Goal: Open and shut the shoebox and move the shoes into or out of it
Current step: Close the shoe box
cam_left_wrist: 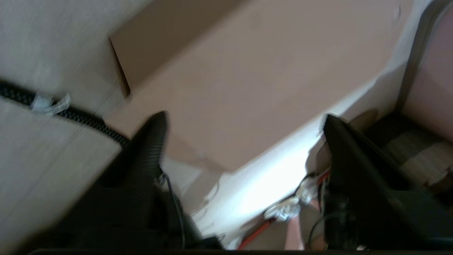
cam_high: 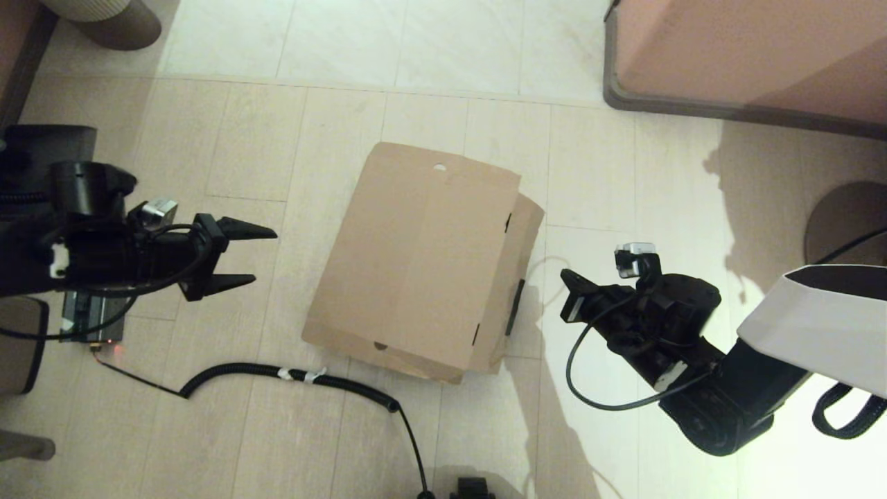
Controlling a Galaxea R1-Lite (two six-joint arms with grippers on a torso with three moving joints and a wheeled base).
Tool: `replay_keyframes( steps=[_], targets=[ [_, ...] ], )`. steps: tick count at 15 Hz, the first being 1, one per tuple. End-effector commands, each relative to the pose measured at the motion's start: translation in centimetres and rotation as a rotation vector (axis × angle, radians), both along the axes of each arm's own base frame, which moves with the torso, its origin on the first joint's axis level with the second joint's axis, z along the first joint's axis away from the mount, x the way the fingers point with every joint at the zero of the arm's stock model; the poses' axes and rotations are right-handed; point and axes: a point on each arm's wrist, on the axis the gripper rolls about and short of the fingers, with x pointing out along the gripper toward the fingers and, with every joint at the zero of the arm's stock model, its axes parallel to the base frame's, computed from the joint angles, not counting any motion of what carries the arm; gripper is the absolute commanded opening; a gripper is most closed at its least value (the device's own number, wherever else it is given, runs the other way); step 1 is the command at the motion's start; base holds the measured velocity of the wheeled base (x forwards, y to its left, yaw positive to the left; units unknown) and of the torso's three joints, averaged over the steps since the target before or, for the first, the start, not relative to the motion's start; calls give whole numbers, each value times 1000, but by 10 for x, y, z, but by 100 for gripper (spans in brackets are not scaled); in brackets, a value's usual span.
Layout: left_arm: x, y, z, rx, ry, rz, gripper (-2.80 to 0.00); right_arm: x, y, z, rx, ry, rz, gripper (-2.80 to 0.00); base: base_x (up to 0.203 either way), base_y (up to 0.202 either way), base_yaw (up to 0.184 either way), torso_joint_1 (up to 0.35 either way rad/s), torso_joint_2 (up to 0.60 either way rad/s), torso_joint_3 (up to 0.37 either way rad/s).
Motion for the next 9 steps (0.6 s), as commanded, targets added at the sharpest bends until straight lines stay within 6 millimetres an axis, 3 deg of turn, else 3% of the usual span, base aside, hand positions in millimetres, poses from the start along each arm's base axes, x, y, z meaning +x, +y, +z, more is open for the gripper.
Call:
replay_keyframes(
  steps=[1,6,9],
  targets=[
    [22,6,-38,-22,73,7,-280,1,2,-13,-12,30,4,-280,0,0,0,0,0,0],
    [60,24,-101,17,128,103,-280,-8,19,-7,-8,15,50,-280,0,0,0,0,0,0],
    [79,19,-124,41,125,113,-280,-16,24,3,-1,-5,70,-280,0,0,0,0,0,0]
  ],
)
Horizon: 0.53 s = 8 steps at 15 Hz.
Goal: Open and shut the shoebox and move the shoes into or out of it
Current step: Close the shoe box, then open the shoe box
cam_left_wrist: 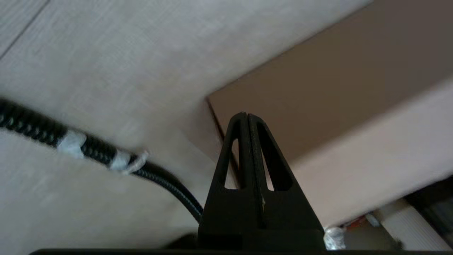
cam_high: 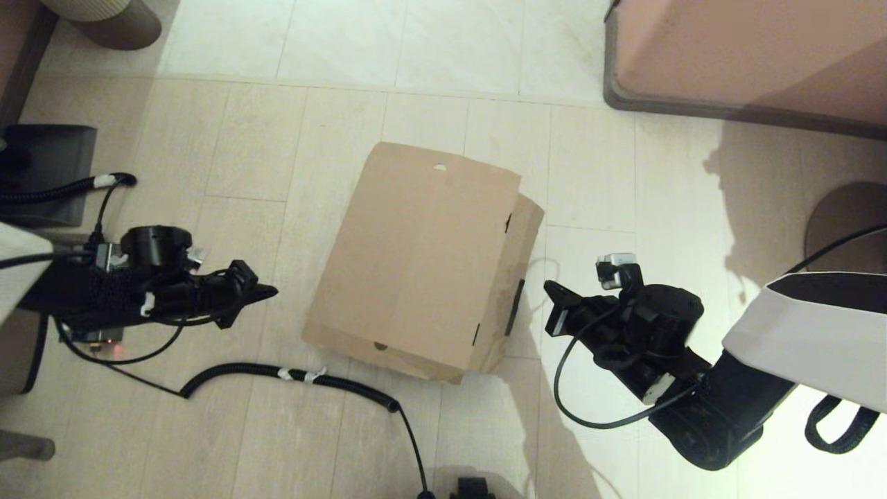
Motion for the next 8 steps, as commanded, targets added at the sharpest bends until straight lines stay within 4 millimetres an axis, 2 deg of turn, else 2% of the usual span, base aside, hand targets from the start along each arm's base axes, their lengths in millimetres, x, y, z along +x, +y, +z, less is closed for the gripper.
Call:
replay_keyframes(
  steps=[1,4,6,8],
  targets=[
    [15,-12,-29,-15,50,-27,-280,-6,3,9,13,-24,12,-280,0,0,0,0,0,0],
    [28,-47,-32,-30,48,-68,-280,-12,1,16,18,-33,14,-280,0,0,0,0,0,0],
    [41,-70,-35,-40,44,-35,-280,-16,-2,22,23,-41,12,-280,0,0,0,0,0,0],
    [45,-92,-38,-27,39,-35,-280,-19,-3,23,23,-38,12,-280,0,0,0,0,0,0]
  ],
)
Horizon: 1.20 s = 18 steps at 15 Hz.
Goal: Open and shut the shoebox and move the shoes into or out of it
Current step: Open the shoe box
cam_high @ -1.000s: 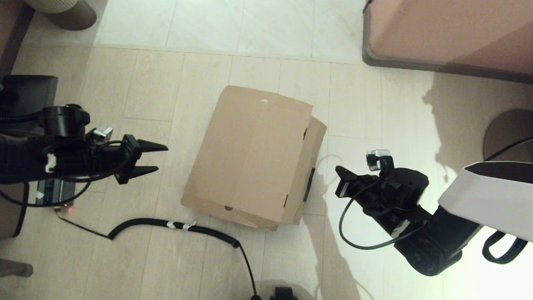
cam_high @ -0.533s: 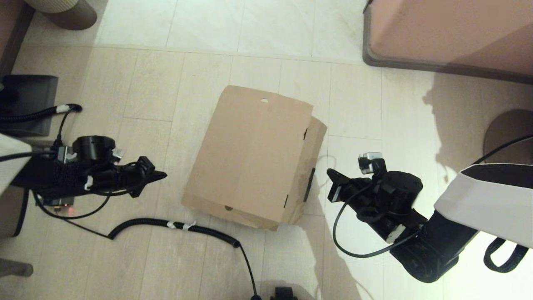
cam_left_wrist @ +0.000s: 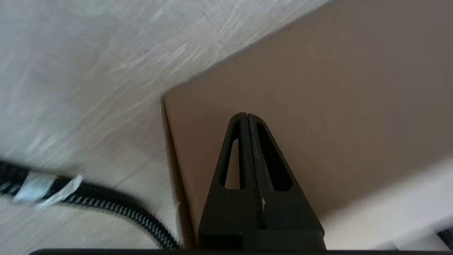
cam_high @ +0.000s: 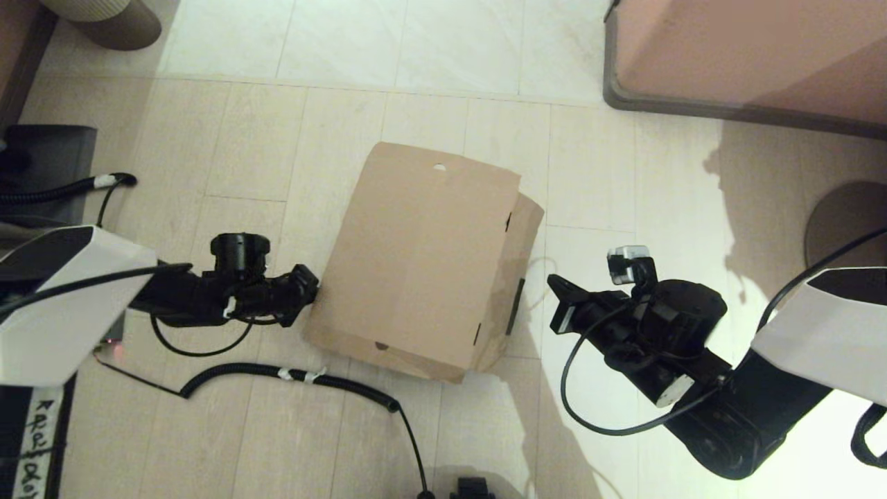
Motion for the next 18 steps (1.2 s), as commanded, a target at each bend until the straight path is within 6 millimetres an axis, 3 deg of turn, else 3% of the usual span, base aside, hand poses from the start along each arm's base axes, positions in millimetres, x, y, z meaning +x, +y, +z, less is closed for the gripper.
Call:
replay_keyframes(
  steps=[1,6,10,13,15,18],
  targets=[
    [2,-19,-8,-5,16,-33,-280,-4,-2,4,7,-10,0,-280,0,0,0,0,0,0],
    [-13,-45,1,-7,27,-87,-280,-4,-3,2,3,-2,-24,-280,0,0,0,0,0,0],
    [-18,-49,11,-45,28,-73,-280,-8,-6,0,-4,14,-53,-280,0,0,0,0,0,0],
    [-28,-58,23,-65,28,-77,-280,-22,-13,15,9,-11,-61,-280,0,0,0,0,0,0],
    [-41,-37,28,-48,38,-23,-280,-41,-23,33,23,-42,-69,-280,0,0,0,0,0,0],
    [-77,8,64,-1,-21,58,-280,-84,-47,64,42,-121,-82,-280,0,0,0,0,0,0]
  ],
)
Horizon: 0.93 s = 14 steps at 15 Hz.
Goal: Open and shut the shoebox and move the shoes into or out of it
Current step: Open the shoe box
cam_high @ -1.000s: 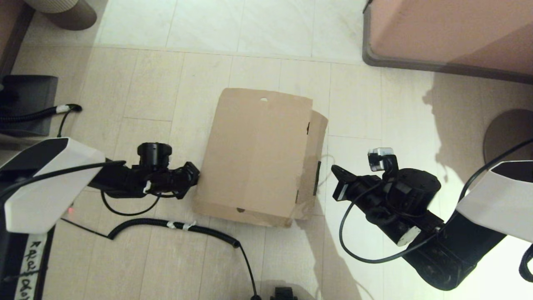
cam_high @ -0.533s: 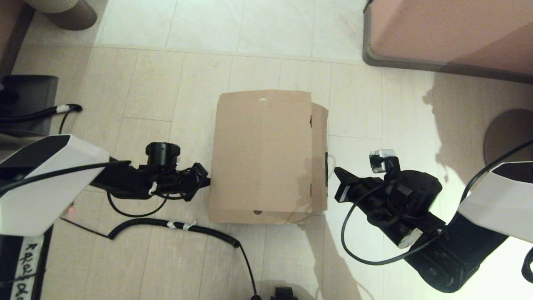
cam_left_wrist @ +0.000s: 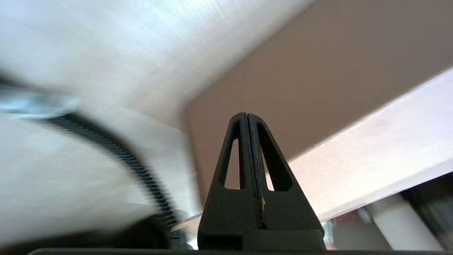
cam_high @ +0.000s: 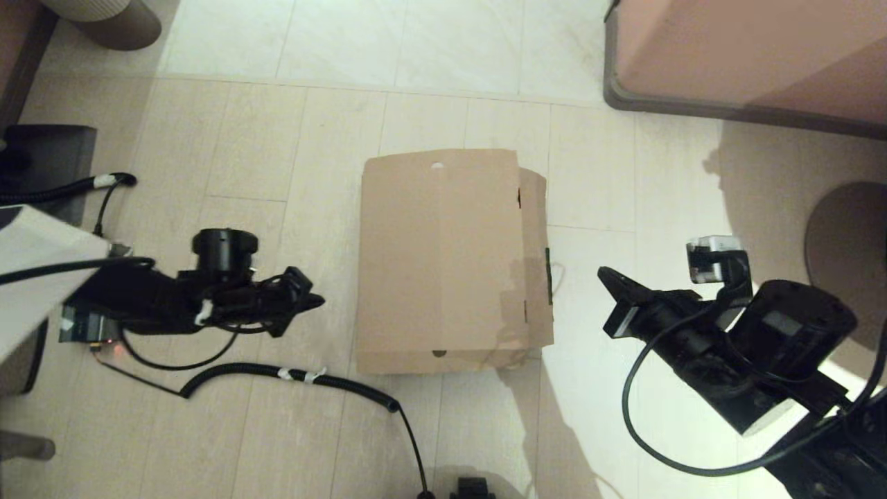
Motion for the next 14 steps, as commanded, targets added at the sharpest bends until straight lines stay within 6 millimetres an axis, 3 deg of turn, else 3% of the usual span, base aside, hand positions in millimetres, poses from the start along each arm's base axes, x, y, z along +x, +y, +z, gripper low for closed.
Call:
replay_keyframes(
  steps=[1,3,5,7,9,11,12,14],
  targets=[
    [-37,24,48,39,-102,41,-280,-36,-20,32,35,-110,-15,-280,0,0,0,0,0,0],
    [-80,42,88,151,-212,65,-280,-70,-47,41,-3,-170,-78,-280,0,0,0,0,0,0],
    [-139,47,135,313,-346,98,-280,-101,-76,49,-39,-232,-190,-280,0,0,0,0,0,0],
    [-215,42,173,497,-487,121,-280,-137,-97,53,-74,-272,-294,-280,0,0,0,0,0,0],
    [-292,29,185,658,-578,138,-280,-176,-109,49,-102,-274,-357,-280,0,0,0,0,0,0],
    [-355,17,165,804,-567,148,-280,-215,-115,32,-147,-224,-388,-280,0,0,0,0,0,0],
    [-376,14,140,870,-509,146,-280,-232,-117,15,-184,-169,-398,-280,0,0,0,0,0,0],
    [-394,11,75,952,-325,111,-280,-260,-119,-18,-241,-107,-409,-280,0,0,0,0,0,0]
  ],
)
